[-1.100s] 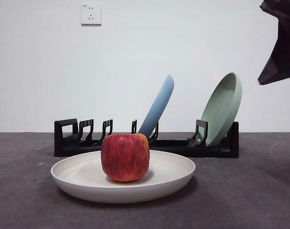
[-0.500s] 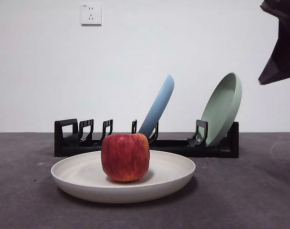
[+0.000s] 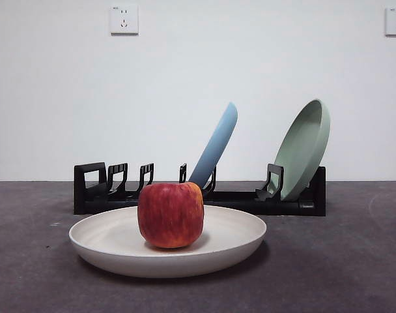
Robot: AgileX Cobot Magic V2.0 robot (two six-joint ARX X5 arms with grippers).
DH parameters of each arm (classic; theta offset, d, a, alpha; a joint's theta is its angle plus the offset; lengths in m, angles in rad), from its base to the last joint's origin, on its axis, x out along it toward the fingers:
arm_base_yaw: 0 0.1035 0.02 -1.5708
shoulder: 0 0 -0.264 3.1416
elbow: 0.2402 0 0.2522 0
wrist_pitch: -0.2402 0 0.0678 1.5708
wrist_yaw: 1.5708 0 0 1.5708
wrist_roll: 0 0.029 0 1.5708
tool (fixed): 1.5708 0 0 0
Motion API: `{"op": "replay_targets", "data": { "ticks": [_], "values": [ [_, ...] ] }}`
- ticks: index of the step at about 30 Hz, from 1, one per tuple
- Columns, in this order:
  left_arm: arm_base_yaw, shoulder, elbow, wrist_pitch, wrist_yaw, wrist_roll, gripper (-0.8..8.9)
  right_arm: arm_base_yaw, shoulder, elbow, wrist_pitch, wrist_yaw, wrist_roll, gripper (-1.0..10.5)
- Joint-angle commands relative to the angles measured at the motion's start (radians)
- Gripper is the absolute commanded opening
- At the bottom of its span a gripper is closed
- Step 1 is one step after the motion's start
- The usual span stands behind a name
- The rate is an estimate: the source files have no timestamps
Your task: Take the yellow plate from the plate rack,put the plate on the table,take the apple from the table,put the apple in the plate
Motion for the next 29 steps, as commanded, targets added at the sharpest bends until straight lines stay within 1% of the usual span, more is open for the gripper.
{"op": "replay_targets", "data": {
  "ticks": [1,3,5,9,11,13,18,22,27,29],
  "values": [
    [0.004,-0.003,-0.014,0.002,-0.002,-0.01,-0.03,-0.062,-0.074,-0.096,0.076,-0.111,-0.01,-0.2],
    [0.004,-0.003,-0.014,0.002,-0.002,-0.01,-0.03,-0.087,-0.113,-0.16,0.116,-0.143,-0.01,-0.2],
    [0.004,-0.003,-0.014,0.002,-0.002,-0.01,-0.03,-0.097,-0.144,-0.229,0.15,-0.141,-0.008,-0.2],
    [0.004,-0.003,-0.014,0.002,-0.002,-0.01,-0.03,-0.097,-0.195,-0.335,0.158,-0.121,-0.004,-0.2],
    [0.004,-0.003,-0.014,0.002,-0.002,-0.01,-0.03,-0.096,-0.199,-0.367,0.159,-0.098,0.013,-0.2],
    [0.004,-0.003,-0.014,0.002,-0.002,-0.01,-0.03,-0.096,-0.199,-0.385,0.153,-0.078,0.033,-0.2],
    [0.004,-0.003,-0.014,0.002,-0.002,-0.01,-0.03,-0.096,-0.199,-0.414,0.146,-0.08,0.04,-0.2],
    [0.004,-0.003,-0.014,0.002,-0.002,-0.01,-0.03,-0.096,-0.199,-0.413,0.068,-0.079,0.05,-0.2],
    [0.004,-0.003,-0.014,0.003,-0.002,-0.01,-0.03,-0.096,-0.195,-0.413,0.054,-0.083,0.099,-0.2],
    [0.004,-0.003,-0.014,0.003,-0.002,-0.01,-0.03,-0.096,-0.183,-0.413,0.057,-0.083,0.108,-0.2]
  ]
}}
